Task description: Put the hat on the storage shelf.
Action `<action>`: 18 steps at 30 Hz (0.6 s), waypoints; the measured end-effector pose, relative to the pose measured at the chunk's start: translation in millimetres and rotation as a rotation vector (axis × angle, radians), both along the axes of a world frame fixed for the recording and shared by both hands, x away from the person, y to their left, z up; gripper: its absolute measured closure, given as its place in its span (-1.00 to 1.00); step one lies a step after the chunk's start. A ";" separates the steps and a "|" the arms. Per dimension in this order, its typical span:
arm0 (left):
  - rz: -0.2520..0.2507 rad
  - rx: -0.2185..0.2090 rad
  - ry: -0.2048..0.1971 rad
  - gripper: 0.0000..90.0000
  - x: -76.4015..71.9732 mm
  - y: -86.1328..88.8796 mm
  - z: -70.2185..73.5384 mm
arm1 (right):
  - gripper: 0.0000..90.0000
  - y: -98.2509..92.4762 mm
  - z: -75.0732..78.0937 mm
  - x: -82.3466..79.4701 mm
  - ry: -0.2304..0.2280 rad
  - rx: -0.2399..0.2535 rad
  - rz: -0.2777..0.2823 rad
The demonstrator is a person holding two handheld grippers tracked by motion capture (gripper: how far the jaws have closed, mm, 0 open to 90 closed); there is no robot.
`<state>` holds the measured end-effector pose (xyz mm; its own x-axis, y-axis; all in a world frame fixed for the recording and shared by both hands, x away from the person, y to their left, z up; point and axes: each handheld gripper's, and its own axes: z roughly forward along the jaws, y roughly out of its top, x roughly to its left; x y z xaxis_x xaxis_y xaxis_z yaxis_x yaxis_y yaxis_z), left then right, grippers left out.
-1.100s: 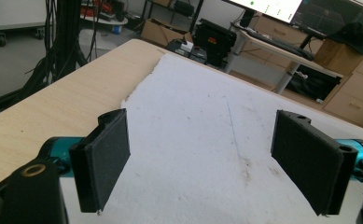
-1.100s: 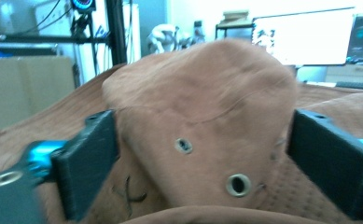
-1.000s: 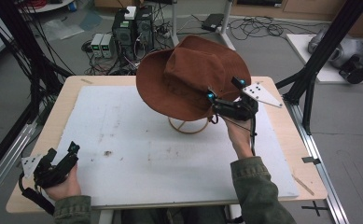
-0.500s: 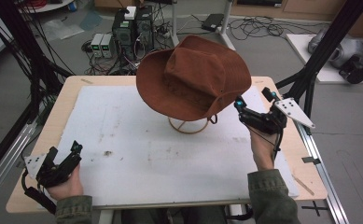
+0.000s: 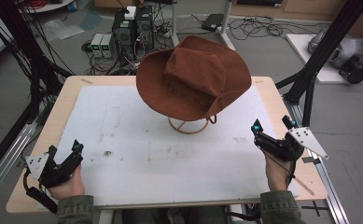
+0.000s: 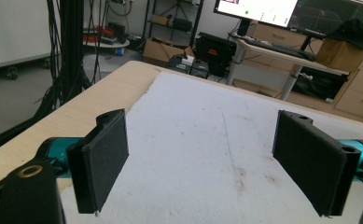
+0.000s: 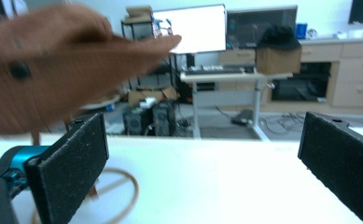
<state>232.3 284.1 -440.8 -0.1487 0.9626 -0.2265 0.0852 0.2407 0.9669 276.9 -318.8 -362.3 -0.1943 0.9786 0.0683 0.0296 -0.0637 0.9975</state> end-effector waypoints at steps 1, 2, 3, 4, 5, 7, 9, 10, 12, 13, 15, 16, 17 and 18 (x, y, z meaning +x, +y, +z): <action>0.000 0.001 -0.001 -0.59 0.2 -0.1 -0.1 | -0.98 -1.1 -5.0 -2.2 0.007 -0.011 -0.006; 0.001 0.001 -0.002 -0.59 0.3 -0.2 -0.1 | -0.98 -1.9 -10.2 -4.3 0.014 -0.021 -0.016; 0.001 0.002 -0.003 -0.59 0.2 -0.1 0.0 | -0.98 -2.1 -16.0 -6.5 0.026 -0.022 -0.025; 0.001 0.002 -0.003 -0.59 0.3 0.0 0.0 | -0.98 -2.6 -22.3 -8.8 0.037 -0.027 -0.037; 0.001 0.002 -0.004 -0.59 0.3 -0.1 -0.1 | -0.98 -2.9 -28.5 -10.7 0.048 -0.034 -0.048; 0.000 0.003 -0.006 -0.59 -0.1 -0.1 0.1 | -0.98 -4.0 -40.1 -14.4 0.063 -0.041 -0.069; -0.002 0.005 -0.009 -0.59 0.0 -0.4 0.3 | -0.98 -5.1 -46.8 -16.1 0.077 -0.044 -0.081; -0.003 0.006 -0.010 -0.59 0.1 -0.6 0.4 | -0.98 -5.4 -48.1 -16.9 0.076 -0.045 -0.090; -0.008 0.012 -0.009 -0.59 0.0 -1.0 0.5 | -0.98 -5.5 -50.8 -18.9 0.066 -0.043 -0.099; -0.006 0.013 -0.010 -0.59 0.3 -1.2 0.5 | -0.98 -5.3 -53.0 -19.8 0.065 -0.056 -0.100; -0.006 0.012 -0.012 -0.59 0.6 -1.1 0.5 | -0.98 -4.6 -58.1 -19.6 0.078 -0.059 -0.092; -0.006 0.014 -0.011 -0.59 0.6 -0.9 0.5 | -0.98 -3.8 -60.1 -19.3 0.093 -0.049 -0.090; -0.006 0.014 -0.012 -0.59 0.6 -0.8 0.6 | -0.98 -3.8 -61.7 -18.7 0.093 -0.040 -0.088; -0.005 0.013 -0.014 -0.59 0.6 -0.5 0.7 | -0.98 -3.7 -62.2 -18.7 0.095 -0.031 -0.084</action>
